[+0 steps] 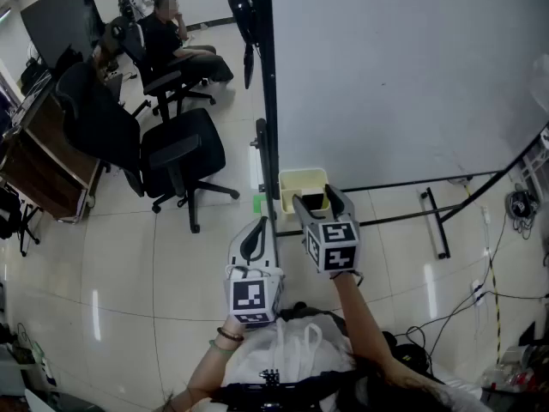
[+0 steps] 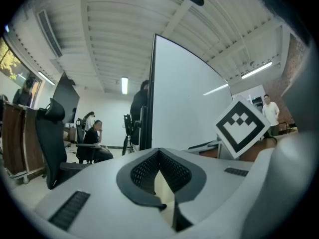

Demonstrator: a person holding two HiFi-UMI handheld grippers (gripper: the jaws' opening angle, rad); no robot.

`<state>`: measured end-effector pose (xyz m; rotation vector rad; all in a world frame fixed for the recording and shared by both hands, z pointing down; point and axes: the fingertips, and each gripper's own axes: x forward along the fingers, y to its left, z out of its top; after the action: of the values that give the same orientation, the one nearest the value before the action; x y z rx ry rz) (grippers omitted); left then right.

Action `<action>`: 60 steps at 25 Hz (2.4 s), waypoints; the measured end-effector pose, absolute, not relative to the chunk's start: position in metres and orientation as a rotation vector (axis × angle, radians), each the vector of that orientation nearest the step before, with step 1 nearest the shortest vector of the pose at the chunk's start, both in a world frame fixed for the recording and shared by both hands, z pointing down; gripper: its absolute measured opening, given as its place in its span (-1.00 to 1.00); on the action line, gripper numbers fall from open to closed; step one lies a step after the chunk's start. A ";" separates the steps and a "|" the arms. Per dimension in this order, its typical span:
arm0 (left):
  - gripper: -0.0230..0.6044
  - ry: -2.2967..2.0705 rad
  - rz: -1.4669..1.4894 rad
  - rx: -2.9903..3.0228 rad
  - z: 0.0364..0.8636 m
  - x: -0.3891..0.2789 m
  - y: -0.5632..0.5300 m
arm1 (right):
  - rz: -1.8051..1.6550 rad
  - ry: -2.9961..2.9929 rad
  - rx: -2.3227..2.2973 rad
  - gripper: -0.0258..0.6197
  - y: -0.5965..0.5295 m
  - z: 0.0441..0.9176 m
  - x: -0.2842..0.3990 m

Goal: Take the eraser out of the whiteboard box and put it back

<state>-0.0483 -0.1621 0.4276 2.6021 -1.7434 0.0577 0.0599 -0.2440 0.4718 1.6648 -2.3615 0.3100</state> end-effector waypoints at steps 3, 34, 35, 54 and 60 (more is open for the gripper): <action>-0.92 -1.748 0.058 2.600 0.427 -0.050 -0.161 | 0.307 -2.251 1.641 0.16 -0.251 0.485 0.056; -0.92 -1.734 0.039 2.616 0.424 -0.046 -0.170 | 0.038 -2.360 1.748 -0.11 -0.212 0.396 0.071; -0.92 -1.733 0.018 2.606 0.422 -0.046 -0.169 | 0.041 -2.363 1.748 -0.11 -0.212 0.396 0.070; -0.92 -1.735 0.066 2.625 0.426 -0.046 -0.169 | 0.034 -2.382 1.774 -0.11 -0.220 0.386 0.065; -0.92 -1.740 0.084 2.632 0.428 -0.048 -0.169 | -0.101 -2.367 1.855 -0.11 -0.266 0.375 0.062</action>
<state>-0.0478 -0.1685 0.4278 2.6319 -1.7404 0.0841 0.0621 -0.2658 0.3747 1.8552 -2.3665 -0.1010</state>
